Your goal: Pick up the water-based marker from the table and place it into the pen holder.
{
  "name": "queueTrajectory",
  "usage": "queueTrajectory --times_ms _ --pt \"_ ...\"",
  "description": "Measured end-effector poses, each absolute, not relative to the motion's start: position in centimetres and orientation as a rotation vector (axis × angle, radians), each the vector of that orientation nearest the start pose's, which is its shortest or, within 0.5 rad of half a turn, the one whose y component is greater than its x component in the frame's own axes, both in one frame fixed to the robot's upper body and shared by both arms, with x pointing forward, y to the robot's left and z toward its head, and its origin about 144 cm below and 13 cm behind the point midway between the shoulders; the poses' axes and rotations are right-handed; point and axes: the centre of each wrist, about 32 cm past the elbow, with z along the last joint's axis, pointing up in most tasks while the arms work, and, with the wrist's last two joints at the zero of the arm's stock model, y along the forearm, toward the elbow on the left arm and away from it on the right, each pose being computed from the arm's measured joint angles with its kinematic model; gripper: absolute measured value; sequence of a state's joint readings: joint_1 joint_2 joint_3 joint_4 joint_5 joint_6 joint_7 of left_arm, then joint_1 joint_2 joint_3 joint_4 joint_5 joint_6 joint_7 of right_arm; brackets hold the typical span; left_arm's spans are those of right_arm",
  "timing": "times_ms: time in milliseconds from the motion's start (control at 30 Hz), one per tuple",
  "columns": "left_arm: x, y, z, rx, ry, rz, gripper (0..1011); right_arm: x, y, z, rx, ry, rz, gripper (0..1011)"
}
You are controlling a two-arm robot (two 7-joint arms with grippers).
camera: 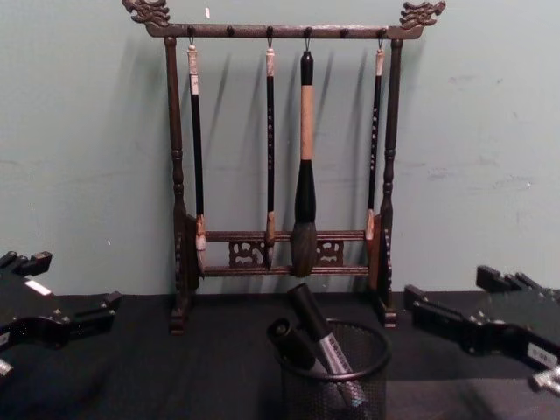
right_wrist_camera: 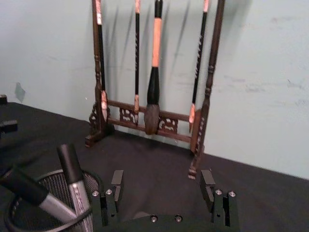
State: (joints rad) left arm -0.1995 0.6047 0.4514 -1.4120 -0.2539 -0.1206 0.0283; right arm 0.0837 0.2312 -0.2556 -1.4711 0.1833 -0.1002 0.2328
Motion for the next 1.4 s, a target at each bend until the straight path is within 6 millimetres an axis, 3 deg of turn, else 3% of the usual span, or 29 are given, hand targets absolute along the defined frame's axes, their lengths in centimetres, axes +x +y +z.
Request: queueTrajectory --times_ms 433,1400 --pt "48.9 31.0 114.0 0.304 -0.285 1.248 1009 46.2 -22.9 111.7 -0.093 -0.016 -1.159 1003" --pt "48.9 31.0 114.0 0.304 -0.285 1.248 1009 46.3 -23.6 110.6 -0.136 0.014 -1.183 1003"
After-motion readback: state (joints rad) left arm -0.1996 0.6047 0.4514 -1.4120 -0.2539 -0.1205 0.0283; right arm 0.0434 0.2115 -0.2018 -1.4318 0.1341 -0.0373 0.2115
